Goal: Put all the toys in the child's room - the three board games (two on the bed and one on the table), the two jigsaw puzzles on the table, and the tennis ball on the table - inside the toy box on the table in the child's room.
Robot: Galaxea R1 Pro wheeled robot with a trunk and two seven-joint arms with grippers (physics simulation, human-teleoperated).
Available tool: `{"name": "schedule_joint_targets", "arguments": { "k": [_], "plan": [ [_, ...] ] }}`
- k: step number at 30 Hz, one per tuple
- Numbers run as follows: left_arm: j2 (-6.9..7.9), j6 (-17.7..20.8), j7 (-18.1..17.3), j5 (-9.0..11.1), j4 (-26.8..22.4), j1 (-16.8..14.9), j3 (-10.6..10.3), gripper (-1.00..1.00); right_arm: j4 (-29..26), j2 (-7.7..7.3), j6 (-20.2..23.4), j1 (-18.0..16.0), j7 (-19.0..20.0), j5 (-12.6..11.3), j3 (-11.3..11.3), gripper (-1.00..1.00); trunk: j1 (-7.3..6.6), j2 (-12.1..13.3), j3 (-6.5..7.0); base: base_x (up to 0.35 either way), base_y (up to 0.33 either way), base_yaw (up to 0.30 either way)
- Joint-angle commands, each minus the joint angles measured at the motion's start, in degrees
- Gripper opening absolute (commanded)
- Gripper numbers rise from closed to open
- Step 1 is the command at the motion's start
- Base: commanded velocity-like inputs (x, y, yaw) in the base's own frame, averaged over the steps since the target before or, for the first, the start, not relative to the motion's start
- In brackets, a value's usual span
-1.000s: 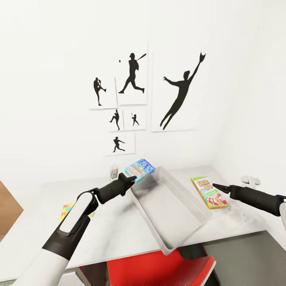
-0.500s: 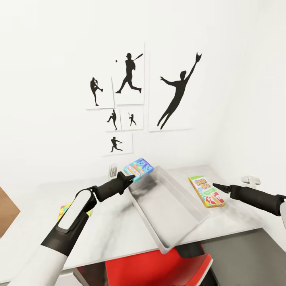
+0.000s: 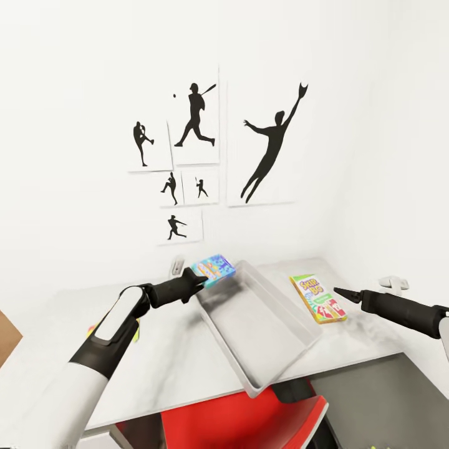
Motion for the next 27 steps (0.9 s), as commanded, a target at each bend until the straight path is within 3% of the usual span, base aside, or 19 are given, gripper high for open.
{"name": "schedule_joint_targets", "arguments": {
  "k": [1,4,27],
  "plan": [
    [-0.05,0.1,0.8,0.9,1.0,-0.4,-0.1,-1.00,0.0,0.00,0.3,-0.1,0.4,0.3,0.0,1.00,0.04,-0.1,-0.13,0.000,0.000,-0.016],
    [-0.45,0.8,1.0,1.0,5.8,-1.7,-0.2,-1.00,0.0,-0.07,0.3,-0.1,0.4,0.4,0.1,1.00,0.04,-0.1,-0.13,0.000,0.000,-0.008],
    [-1.31,0.9,0.3,0.3,15.8,-3.8,-0.3,-1.00,0.0,-0.60,0.3,-0.3,0.5,0.5,0.0,1.00,0.04,-0.1,-0.13,0.000,0.000,-0.066]
  ]
}}
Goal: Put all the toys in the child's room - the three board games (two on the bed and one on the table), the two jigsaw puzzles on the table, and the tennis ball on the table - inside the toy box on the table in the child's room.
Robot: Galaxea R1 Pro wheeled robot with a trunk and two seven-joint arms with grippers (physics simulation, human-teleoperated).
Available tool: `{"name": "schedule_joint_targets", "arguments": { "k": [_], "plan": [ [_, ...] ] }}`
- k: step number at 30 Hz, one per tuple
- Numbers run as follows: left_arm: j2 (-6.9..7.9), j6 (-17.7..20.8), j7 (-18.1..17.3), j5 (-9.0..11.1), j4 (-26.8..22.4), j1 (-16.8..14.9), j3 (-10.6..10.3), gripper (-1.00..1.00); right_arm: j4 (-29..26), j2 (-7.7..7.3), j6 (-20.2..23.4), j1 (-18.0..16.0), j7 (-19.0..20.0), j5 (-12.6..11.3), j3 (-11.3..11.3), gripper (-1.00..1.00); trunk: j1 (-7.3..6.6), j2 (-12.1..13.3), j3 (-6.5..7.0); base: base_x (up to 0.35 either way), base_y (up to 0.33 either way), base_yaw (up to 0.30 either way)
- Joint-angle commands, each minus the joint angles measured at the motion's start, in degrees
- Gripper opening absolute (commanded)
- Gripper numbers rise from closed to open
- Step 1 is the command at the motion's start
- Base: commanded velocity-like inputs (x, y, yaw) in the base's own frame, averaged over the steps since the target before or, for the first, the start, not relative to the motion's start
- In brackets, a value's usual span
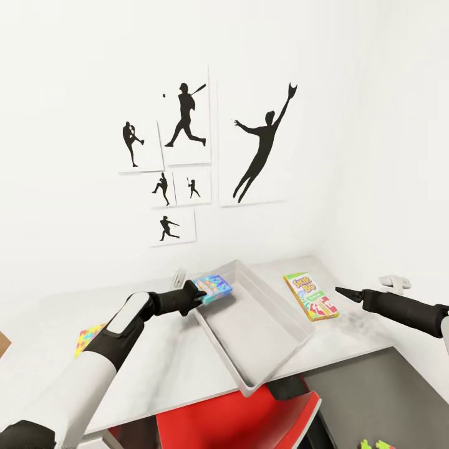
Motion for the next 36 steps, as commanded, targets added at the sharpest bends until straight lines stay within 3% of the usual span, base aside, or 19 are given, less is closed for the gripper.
{"name": "schedule_joint_targets", "arguments": {
  "k": [1,16,22,36],
  "plan": [
    [0.04,0.0,0.4,0.5,0.0,-0.2,-0.2,-1.00,0.0,0.00,0.3,-0.1,0.5,0.3,-0.1,1.00,0.04,-0.1,-0.13,0.000,0.000,-0.006],
    [0.05,0.1,-0.3,0.4,0.5,-1.8,-0.4,-1.00,0.0,0.05,0.3,-0.1,0.5,0.3,-0.1,1.00,0.04,-0.1,-0.13,0.000,0.000,-0.114],
    [-0.01,0.2,0.4,0.5,0.7,-4.5,-0.5,-1.00,0.0,0.03,0.3,-0.1,0.5,0.3,-0.1,1.00,0.04,-0.1,-0.13,0.000,0.000,-0.062],
    [-1.28,0.3,0.4,0.4,6.3,-7.9,-0.5,-1.00,0.0,0.04,0.3,-0.1,0.6,0.3,-0.1,1.00,0.04,-0.1,-0.13,0.000,0.000,-0.008]
  ]
}}
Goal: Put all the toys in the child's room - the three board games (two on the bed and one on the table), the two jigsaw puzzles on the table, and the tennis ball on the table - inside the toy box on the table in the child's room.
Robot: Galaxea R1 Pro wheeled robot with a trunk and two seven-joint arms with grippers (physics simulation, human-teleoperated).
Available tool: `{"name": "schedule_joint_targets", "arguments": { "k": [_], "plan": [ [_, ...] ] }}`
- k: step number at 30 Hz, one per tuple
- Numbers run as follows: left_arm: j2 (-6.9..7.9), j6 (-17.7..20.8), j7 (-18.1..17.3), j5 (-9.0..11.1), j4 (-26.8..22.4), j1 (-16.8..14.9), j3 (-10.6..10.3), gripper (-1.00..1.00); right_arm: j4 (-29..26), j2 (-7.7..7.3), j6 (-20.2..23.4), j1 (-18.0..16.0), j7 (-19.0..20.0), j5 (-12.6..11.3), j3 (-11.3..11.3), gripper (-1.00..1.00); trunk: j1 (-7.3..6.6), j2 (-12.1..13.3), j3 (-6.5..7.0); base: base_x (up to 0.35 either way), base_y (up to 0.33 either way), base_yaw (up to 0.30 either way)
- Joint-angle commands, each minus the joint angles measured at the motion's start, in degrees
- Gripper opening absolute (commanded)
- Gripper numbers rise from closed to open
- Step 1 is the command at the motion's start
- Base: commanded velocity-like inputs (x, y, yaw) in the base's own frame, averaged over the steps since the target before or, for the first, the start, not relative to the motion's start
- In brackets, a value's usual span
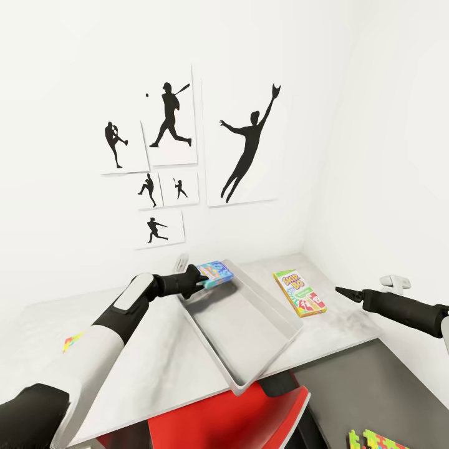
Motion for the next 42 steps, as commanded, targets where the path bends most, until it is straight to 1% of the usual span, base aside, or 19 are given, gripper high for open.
{"name": "schedule_joint_targets", "arguments": {
  "k": [1,7,11,19,32,37,42],
  "plan": [
    [0.06,-0.1,0.5,0.7,-0.1,-0.1,-0.2,-1.00,0.0,0.00,0.3,-0.1,0.5,0.3,-0.1,1.00,0.04,-0.1,-0.13,0.000,0.000,-0.002],
    [-0.03,-0.1,0.4,0.6,1.4,-0.6,-0.2,-1.00,0.0,0.00,0.3,-0.1,0.5,0.3,0.0,1.00,0.04,-0.1,-0.20,0.000,0.000,0.000],
    [-0.16,-0.1,0.2,0.6,3.1,-1.5,-0.2,-1.00,0.0,-0.03,0.3,-0.1,0.5,0.3,0.0,1.00,0.04,-0.1,-0.41,0.000,0.000,0.000],
    [-1.02,-0.1,0.0,0.4,5.0,-2.3,-0.3,-1.00,0.0,-0.05,0.3,-0.1,0.5,0.3,-0.1,1.00,0.04,-0.1,-1.05,0.000,0.000,0.000],
    [-1.43,0.0,-0.2,0.4,5.6,-2.7,-0.4,-1.00,0.0,-0.24,0.3,-0.1,0.5,0.3,-0.1,1.00,0.04,-0.1,-2.24,0.000,0.000,0.000],
    [-2.00,-0.1,-0.7,0.4,5.6,-2.7,-0.5,-1.00,0.0,-0.30,0.3,-0.2,0.4,0.4,-0.1,1.00,0.04,-0.1,-2.71,0.000,0.000,0.000],
    [-2.11,-0.2,-1.1,0.3,5.6,-2.7,-0.5,-1.00,0.1,-0.32,0.3,-0.3,0.4,0.4,-0.1,1.00,0.04,-0.1,-3.17,0.000,0.000,0.000]
  ]
}}
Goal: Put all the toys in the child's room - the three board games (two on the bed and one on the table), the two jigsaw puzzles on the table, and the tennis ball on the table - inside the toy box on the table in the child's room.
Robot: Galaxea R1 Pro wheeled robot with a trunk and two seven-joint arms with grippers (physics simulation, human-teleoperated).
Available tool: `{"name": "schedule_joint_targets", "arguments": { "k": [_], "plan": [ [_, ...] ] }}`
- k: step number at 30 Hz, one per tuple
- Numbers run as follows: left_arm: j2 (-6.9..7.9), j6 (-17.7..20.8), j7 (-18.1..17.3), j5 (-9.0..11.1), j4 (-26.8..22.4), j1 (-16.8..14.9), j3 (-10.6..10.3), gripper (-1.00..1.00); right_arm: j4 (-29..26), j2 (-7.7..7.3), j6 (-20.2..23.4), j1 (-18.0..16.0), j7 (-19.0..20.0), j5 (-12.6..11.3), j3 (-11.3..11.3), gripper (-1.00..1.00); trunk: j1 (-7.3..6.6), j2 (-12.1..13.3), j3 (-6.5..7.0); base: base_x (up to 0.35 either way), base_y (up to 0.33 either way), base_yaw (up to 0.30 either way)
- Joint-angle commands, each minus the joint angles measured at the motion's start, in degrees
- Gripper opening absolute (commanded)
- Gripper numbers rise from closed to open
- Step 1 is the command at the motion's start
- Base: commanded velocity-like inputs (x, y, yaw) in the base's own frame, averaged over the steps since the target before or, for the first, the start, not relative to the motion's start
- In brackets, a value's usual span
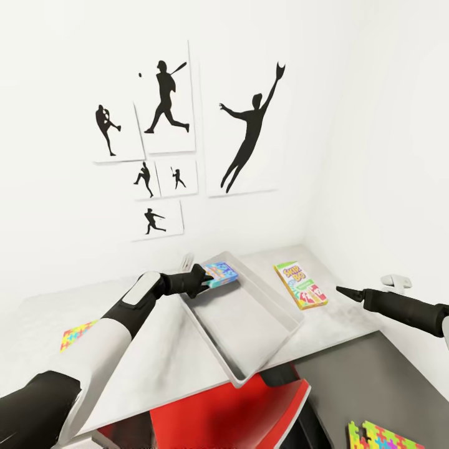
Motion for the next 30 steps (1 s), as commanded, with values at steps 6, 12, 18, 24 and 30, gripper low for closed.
{"name": "schedule_joint_targets", "arguments": {
  "k": [6,12,18,24,30],
  "plan": [
    [-0.02,0.0,0.2,0.6,-0.1,-0.1,-0.1,-1.00,0.0,-0.01,0.3,-0.1,0.4,0.3,-0.1,1.00,0.03,-0.1,-0.68,0.000,0.000,0.000],
    [0.01,0.0,0.2,0.6,-0.1,-0.1,-0.1,-1.00,0.0,-0.01,0.3,-0.1,0.4,0.3,-0.1,1.00,0.03,-0.1,-1.24,0.000,0.000,0.000],
    [0.07,0.0,0.2,0.6,-0.1,-0.1,-0.1,-1.00,0.0,-0.01,0.3,-0.1,0.4,0.3,-0.1,1.00,0.03,-0.1,-1.80,0.000,0.000,0.000],
    [0.15,0.0,0.1,0.6,-0.1,-0.1,-0.1,-1.00,-0.1,-0.01,0.3,-0.1,0.5,0.2,-0.1,1.00,0.03,-0.1,-2.36,0.000,0.000,0.000],
    [0.43,0.0,0.1,0.7,-0.1,-0.1,0.0,-1.00,0.0,-0.01,0.3,-0.1,0.4,0.2,-0.1,1.00,0.03,-0.1,-2.92,0.000,0.000,0.000]
  ]
}}
